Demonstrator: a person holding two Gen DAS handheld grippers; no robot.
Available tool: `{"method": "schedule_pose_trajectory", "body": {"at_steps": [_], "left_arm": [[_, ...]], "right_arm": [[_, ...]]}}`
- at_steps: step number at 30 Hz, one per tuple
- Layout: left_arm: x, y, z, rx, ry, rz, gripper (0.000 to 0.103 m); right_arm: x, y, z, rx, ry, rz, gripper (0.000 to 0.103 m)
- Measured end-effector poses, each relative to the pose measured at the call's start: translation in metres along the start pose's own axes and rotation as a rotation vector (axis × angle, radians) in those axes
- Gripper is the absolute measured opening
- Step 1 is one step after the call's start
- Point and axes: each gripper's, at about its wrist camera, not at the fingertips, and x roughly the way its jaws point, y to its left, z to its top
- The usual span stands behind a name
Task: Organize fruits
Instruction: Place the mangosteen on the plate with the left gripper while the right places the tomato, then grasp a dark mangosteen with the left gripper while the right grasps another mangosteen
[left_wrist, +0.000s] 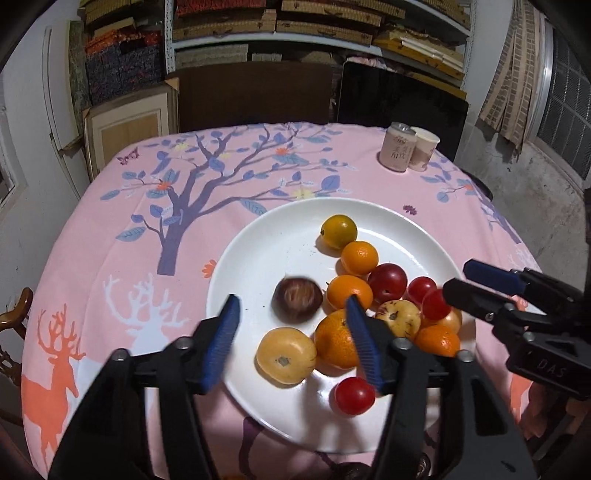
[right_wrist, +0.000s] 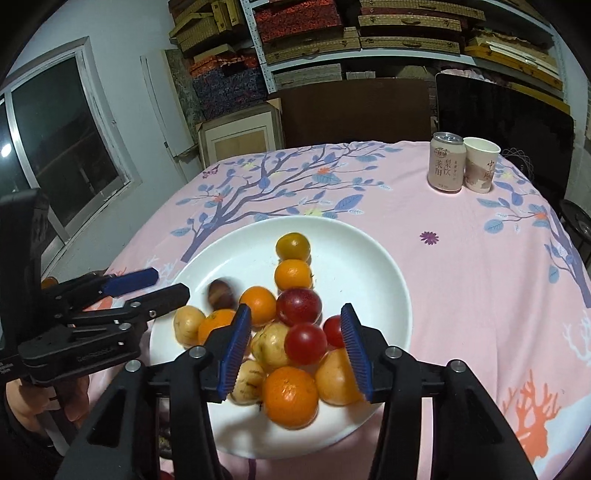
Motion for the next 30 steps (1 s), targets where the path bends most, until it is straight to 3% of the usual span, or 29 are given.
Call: {"method": "schedule_pose_trajectory", "body": {"at_steps": [2, 8, 14, 18, 22, 26, 30], "left_arm": [[-0.017, 0.0, -0.009, 0.008, -0.034, 0.0, 0.07], [-0.062, -0.004, -0.062, 0.047, -0.058, -0.032, 0.071], [-0.08, -0.014, -0.137, 0.137, -0.005, 0.003, 0.071], [-0.075, -0.01, -0.161, 0.13, 0.033, 0.027, 0.071], [-0.062, -0.003, -0.163, 0.086, 0.065, 0.008, 0.055], [-0.047, -0.007, -0.157, 0.071, 0.101, -0.062, 0.039], [-0.043, -0.003, -0.156, 0.036, 0.114, -0.104, 0.036]], "right_arm": [[-0.007, 0.001, -0.007, 0.002, 0.001, 0.005, 0.051], [-0.047, 0.013, -0.054, -0.008, -0.014, 0.048, 0.06], [-0.073, 0.021, -0.115, -0.034, -0.029, 0.096, 0.06], [-0.072, 0.014, -0.138, 0.003, -0.008, 0.105, 0.06], [-0.072, 0.007, -0.144, 0.048, -0.005, 0.114, 0.06], [-0.07, 0.012, -0.146, 0.02, 0.004, 0.111, 0.06], [-0.069, 0.009, -0.145, 0.032, 0.006, 0.119, 0.06]]}}
